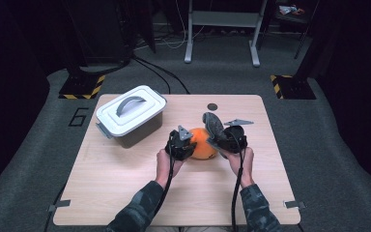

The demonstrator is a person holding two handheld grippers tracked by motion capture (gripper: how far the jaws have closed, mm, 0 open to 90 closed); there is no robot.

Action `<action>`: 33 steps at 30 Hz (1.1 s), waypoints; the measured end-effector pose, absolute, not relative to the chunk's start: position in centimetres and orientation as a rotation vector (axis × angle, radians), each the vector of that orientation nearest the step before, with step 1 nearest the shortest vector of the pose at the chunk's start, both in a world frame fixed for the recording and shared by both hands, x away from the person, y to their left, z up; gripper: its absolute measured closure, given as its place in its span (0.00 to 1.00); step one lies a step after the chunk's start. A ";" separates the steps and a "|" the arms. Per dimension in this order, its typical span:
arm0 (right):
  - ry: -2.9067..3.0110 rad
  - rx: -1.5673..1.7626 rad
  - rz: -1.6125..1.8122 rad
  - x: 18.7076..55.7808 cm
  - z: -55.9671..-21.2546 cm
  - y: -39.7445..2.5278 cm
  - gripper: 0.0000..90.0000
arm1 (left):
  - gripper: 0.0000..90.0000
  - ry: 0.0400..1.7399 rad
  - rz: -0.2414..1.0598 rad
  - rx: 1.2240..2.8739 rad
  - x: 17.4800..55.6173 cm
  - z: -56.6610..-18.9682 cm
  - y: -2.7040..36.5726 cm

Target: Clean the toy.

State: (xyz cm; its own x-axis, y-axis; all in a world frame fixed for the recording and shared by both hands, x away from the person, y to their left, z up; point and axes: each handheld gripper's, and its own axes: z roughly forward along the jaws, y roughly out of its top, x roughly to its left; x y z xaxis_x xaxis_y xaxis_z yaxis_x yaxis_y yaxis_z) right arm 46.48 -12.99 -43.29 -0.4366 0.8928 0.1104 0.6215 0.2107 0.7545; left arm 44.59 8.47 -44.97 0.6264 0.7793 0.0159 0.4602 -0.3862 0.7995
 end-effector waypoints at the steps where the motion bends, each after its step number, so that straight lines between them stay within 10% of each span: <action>1: 2.136 1.439 1.077 46.6 -43.7 -13.4 0.78 | 0.83 0.967 0.507 2.044 44.6 -45.0 8.5; 16: 2.183 1.667 0.893 48.2 -49.2 -15.3 0.78 | 0.83 0.967 0.513 2.045 44.6 -45.0 8.5; 28: 2.106 1.476 1.152 46.0 -43.3 -14.4 0.79 | 0.80 0.958 0.513 2.029 44.7 -45.0 8.6; 33: 2.134 1.468 1.098 46.9 -44.0 -13.8 0.79 | 0.64 0.932 0.555 2.058 44.4 -44.9 8.6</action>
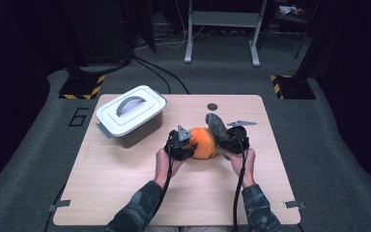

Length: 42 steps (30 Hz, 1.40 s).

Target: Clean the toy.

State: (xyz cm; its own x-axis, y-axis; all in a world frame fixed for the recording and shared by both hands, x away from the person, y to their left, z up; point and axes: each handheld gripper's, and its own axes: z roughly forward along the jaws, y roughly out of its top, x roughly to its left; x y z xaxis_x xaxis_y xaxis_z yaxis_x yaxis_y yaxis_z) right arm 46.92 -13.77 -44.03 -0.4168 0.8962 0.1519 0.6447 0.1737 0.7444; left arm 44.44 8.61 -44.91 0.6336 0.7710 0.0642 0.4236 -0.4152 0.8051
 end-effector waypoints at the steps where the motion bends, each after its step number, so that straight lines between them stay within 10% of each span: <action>1: 2.136 1.463 1.090 47.0 -44.0 -13.8 0.79 | 0.61 0.919 0.556 2.064 44.4 -45.0 8.6; 6: 2.134 1.458 1.060 47.2 -44.0 -13.6 0.79 | 0.56 0.863 0.619 2.114 44.3 -45.6 8.3; 15: 2.118 1.472 1.092 47.0 -43.9 -14.2 0.78 | 0.89 0.875 0.634 2.110 44.2 -45.5 7.7; 42: 2.138 1.422 1.085 46.8 -43.0 -13.2 0.78 | 0.89 0.858 0.546 2.082 44.1 -45.0 7.7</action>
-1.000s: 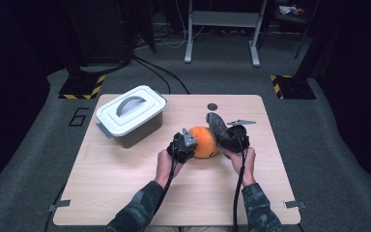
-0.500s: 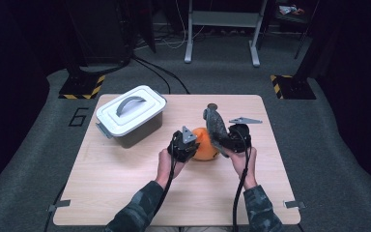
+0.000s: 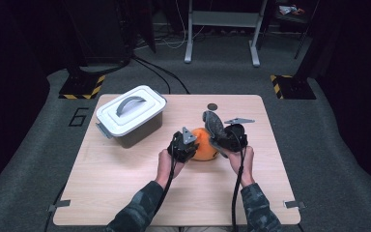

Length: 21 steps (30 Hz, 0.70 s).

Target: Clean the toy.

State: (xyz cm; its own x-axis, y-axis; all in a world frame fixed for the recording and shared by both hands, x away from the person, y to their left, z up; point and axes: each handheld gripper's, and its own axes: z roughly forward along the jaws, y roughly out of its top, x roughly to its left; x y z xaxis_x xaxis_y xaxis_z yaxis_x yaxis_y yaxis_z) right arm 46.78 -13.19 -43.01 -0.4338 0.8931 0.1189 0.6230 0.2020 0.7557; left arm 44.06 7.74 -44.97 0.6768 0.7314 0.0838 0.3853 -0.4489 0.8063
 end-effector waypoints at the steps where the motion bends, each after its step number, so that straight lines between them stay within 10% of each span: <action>1: 2.136 1.439 1.061 46.9 -43.4 -13.5 0.78 | 0.89 0.857 0.535 2.082 44.1 -45.0 7.8; 12: 2.149 1.621 0.928 48.0 -46.8 -15.8 0.78 | 0.89 0.840 0.544 2.078 44.1 -45.0 7.8; 21: 2.138 1.414 1.077 46.3 -42.1 -13.9 0.78 | 0.88 0.837 0.550 2.083 44.2 -45.0 7.9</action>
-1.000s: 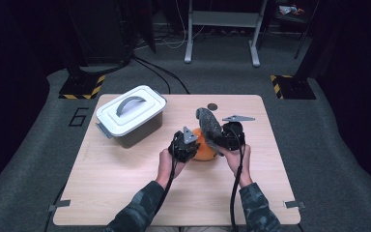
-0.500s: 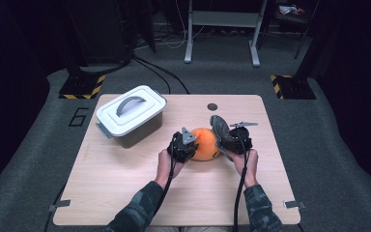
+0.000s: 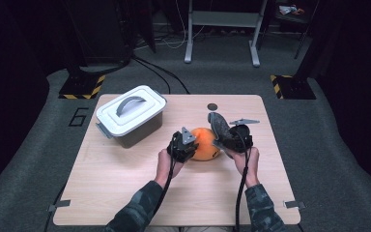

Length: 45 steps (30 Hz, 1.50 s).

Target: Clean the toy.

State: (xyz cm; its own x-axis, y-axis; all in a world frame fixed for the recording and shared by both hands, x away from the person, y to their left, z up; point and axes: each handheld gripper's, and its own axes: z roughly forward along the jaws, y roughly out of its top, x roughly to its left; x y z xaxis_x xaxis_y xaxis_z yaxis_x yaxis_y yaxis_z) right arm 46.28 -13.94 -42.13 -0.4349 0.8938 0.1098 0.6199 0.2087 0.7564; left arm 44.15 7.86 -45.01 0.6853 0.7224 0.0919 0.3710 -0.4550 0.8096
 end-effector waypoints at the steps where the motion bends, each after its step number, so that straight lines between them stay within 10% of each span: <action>1: 2.144 1.377 1.098 46.1 -41.5 -13.5 0.78 | 0.88 0.832 0.549 2.086 44.1 -45.0 7.9; 28: 2.219 1.645 0.893 48.3 -48.3 -16.2 0.78 | 0.88 0.828 0.547 2.085 44.1 -45.1 7.8; 45: 2.195 1.376 1.083 47.0 -43.0 -13.2 0.78 | 0.82 0.811 0.527 2.070 44.2 -45.0 7.9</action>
